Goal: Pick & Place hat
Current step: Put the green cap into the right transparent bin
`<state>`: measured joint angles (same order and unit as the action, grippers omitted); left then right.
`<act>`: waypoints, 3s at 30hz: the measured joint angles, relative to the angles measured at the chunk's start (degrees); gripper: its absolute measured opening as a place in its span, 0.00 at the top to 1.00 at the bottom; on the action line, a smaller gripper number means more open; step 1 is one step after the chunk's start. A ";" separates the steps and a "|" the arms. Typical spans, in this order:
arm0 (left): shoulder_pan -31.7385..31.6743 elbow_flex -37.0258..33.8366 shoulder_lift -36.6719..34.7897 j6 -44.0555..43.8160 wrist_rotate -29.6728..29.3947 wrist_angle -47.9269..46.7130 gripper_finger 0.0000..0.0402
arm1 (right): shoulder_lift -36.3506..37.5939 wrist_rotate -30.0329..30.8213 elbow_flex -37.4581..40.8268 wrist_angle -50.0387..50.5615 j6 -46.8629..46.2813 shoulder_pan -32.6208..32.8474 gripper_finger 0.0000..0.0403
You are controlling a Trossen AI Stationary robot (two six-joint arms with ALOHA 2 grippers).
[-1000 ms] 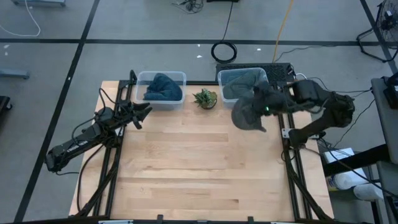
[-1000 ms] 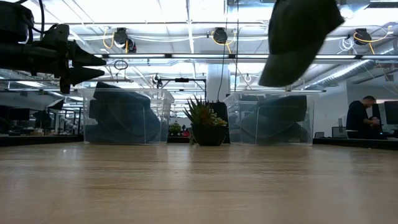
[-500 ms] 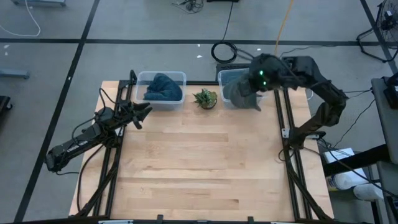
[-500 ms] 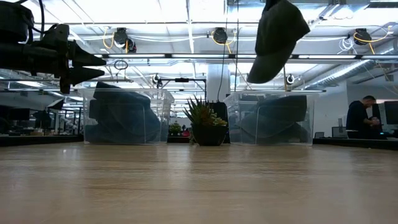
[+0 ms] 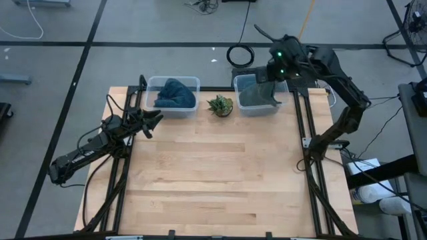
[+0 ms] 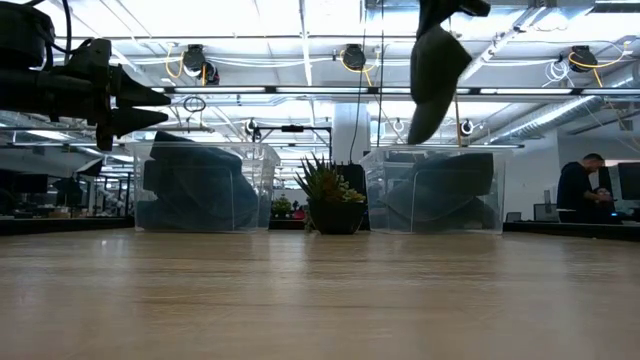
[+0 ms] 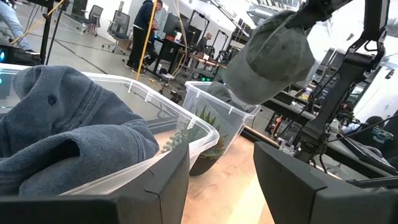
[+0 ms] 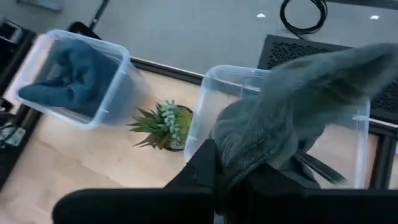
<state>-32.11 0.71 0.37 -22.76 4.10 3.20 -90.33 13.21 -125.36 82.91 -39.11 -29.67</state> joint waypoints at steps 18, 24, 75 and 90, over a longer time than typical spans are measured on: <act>0.01 0.00 0.01 0.00 0.00 0.00 0.54 | -7.83 -3.06 0.07 -1.90 6.84 -5.69 0.98; 0.00 0.00 -0.01 0.00 0.00 0.00 0.54 | -9.59 -5.81 0.07 -3.11 7.56 -6.05 0.98; -0.01 0.00 -0.01 0.00 0.00 0.00 0.54 | -10.71 0.93 44.71 -32.11 14.99 -12.81 0.98; -0.01 0.00 -0.01 0.00 0.01 0.00 0.54 | -10.55 0.22 56.32 -44.44 11.73 -13.40 0.98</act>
<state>-32.12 0.71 0.36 -22.76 4.10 3.20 -100.88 13.43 -69.04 38.47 -27.37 -43.07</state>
